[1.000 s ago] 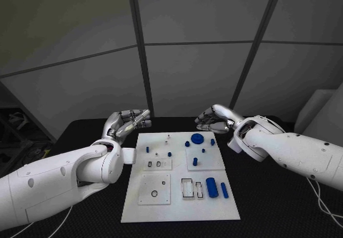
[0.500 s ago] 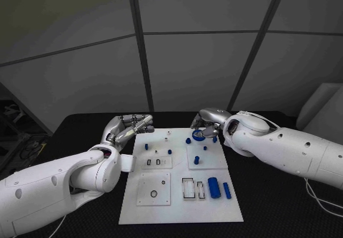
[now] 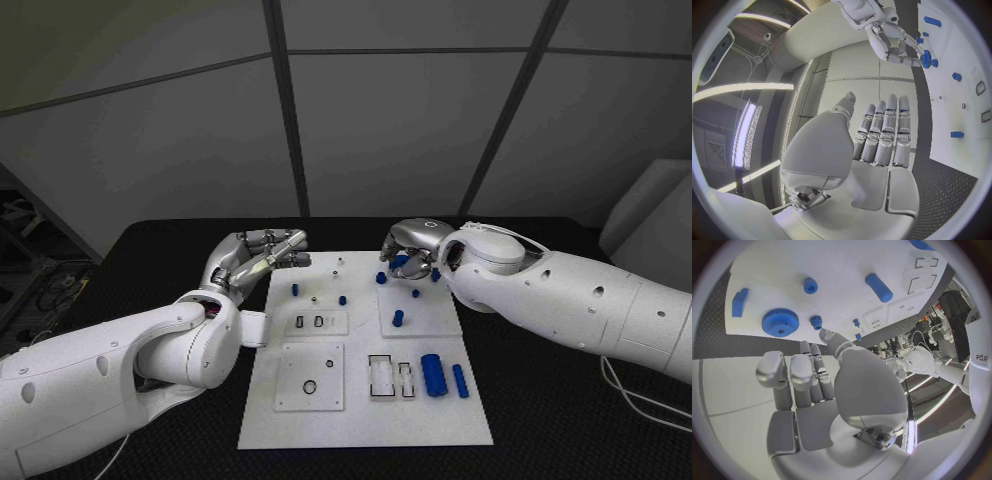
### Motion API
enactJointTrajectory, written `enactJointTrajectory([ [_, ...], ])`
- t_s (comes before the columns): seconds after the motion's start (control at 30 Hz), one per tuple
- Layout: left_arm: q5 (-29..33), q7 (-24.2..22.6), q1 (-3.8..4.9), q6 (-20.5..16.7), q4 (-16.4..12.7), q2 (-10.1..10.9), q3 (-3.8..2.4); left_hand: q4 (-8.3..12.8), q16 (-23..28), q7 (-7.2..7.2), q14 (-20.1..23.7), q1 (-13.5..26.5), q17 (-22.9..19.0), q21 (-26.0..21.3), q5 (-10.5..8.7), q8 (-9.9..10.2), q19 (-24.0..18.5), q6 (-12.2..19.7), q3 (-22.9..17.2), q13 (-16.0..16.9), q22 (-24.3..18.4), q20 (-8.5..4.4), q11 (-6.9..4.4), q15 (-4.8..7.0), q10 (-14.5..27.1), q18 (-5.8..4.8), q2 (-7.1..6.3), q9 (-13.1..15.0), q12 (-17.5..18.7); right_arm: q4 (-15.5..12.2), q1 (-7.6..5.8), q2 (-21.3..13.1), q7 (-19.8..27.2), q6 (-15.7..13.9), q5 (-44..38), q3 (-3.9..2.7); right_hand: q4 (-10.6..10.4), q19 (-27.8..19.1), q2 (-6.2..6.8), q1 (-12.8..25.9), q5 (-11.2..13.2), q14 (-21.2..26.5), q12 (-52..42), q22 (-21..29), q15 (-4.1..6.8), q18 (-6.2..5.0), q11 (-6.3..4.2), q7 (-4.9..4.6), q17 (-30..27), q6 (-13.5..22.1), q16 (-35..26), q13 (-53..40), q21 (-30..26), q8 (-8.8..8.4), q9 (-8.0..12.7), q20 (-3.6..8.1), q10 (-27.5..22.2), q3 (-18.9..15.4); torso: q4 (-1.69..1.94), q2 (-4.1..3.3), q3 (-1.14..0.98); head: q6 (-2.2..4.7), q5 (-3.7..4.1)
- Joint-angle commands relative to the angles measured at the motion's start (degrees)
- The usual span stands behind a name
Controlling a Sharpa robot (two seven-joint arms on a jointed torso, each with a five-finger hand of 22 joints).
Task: Assemble the parts on the task board
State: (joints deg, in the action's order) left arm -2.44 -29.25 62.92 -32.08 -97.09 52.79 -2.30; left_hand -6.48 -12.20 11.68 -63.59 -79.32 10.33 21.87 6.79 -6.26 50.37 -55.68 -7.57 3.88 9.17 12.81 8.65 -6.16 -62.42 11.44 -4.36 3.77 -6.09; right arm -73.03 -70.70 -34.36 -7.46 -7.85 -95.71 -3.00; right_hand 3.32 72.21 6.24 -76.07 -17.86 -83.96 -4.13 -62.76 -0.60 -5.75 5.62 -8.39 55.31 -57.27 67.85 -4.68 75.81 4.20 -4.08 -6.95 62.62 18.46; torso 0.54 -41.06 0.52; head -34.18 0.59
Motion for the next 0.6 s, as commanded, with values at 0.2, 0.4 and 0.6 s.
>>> enactJointTrajectory([
  [0.2,-0.7,0.0,0.19,1.2,0.0,0.1,-0.08,0.3,0.3,0.38,0.4,0.7,0.1,-0.1,-0.16,0.3,0.2,0.0,0.1,0.0,-0.1,0.03,0.31,-0.2,0.1,-1.0,-0.11,-0.1,0.3,1.1,-0.16,1.4,-0.7,2.2,-1.7,-0.03,-0.3,0.8,0.39,-0.1,-0.3,-1.5,0.0,-1.1,-0.38,0.54,0.2,-0.01,1.3,0.5,1.3,-0.2,0.8,-0.28,0.0,0.02,-0.5,0.2,0.04,-0.28,-0.01,-0.42,-0.22],
  [0.4,-0.7,0.0,0.22,1.2,0.0,0.0,-0.09,0.3,0.3,0.39,0.4,0.8,0.1,-0.1,-0.15,0.3,0.2,0.0,0.2,0.0,-0.1,0.04,0.33,-0.21,0.1,-1.0,-0.07,-0.1,0.3,2.3,-0.16,2.6,-0.6,2.5,-1.7,-0.02,-0.4,0.8,0.28,-0.2,-0.3,-1.5,-0.1,-1.4,-0.39,0.57,0.19,-0.01,1.6,0.7,1.6,-0.2,1.1,-0.31,0.0,-0.03,-0.4,0.3,0.0,-0.35,-0.03,-0.59,-0.34],
  [0.6,-0.7,0.0,0.29,1.3,0.0,0.1,-0.09,0.3,0.3,0.41,0.4,0.9,0.2,-0.1,-0.14,0.4,0.2,0.0,0.2,0.0,-0.1,0.05,0.35,-0.23,0.1,-1.0,-0.01,-0.1,0.4,3.1,-0.16,3.3,-0.5,3.1,-1.7,-0.01,-0.5,0.8,0.07,-0.3,-0.4,-1.5,-0.2,-1.7,-0.39,0.59,0.16,0.0,2.0,0.7,2.0,-0.3,1.3,-0.28,0.0,-0.04,-0.2,0.5,0.08,-0.38,0.03,-0.73,-0.34],
])
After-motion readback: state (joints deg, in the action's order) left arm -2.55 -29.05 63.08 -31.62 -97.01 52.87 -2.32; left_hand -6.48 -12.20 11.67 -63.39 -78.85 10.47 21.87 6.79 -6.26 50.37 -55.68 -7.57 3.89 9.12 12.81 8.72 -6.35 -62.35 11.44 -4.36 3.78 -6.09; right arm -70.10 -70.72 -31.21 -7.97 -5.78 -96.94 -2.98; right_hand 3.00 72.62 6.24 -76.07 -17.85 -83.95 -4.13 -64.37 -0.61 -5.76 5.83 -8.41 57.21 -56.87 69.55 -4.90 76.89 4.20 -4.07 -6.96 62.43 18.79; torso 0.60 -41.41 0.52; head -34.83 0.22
